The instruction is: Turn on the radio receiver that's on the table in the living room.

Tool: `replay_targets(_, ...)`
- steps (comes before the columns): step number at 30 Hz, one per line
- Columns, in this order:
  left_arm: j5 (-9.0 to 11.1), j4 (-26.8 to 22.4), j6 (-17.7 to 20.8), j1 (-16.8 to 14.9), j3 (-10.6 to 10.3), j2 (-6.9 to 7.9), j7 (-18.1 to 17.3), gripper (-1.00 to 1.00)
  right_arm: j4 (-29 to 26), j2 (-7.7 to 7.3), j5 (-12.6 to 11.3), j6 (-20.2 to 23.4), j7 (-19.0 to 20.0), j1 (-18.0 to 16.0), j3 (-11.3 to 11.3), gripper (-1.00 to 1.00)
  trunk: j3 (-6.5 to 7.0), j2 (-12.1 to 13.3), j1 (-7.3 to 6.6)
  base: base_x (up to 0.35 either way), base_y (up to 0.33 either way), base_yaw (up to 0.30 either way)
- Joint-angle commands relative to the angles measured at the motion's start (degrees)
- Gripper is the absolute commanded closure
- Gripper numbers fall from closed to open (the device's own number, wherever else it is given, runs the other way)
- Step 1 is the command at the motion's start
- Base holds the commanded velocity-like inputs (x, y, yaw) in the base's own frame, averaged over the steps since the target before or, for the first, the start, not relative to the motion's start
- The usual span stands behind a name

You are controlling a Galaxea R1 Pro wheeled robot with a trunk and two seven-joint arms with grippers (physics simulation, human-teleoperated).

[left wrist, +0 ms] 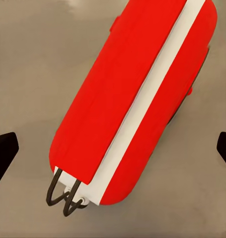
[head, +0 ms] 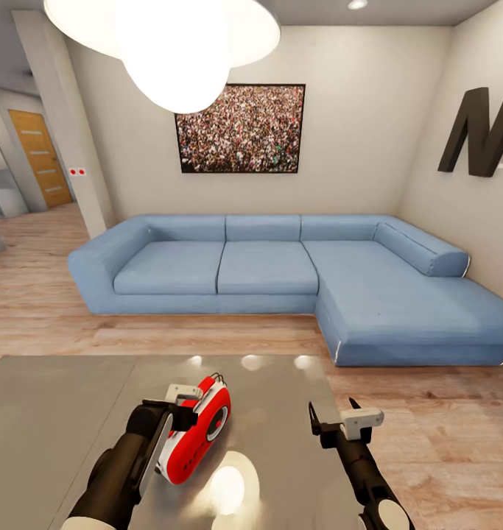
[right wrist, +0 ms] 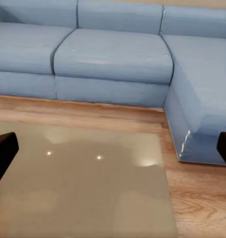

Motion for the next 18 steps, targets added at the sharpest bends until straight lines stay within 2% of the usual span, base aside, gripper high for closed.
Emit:
replay_targets(1, 0.0, 0.0, 0.0, 0.0, 0.0, 0.03, 0.0, -1.0, 0.0, 0.0, 0.0, 0.01, 0.0, -0.01, 0.0, -1.0, -0.08, 0.0, 0.0, 0.0, 0.0, 0.0)
replay_targets(18, 0.0, -0.02, 0.08, 0.0, 0.0, 0.07, -0.02, -1.0, 0.0, 0.0, 0.0, -0.01, -0.01, -0.02, 0.0, -1.0, -1.6, 0.0, 0.0, 0.0, 0.0, 0.0)
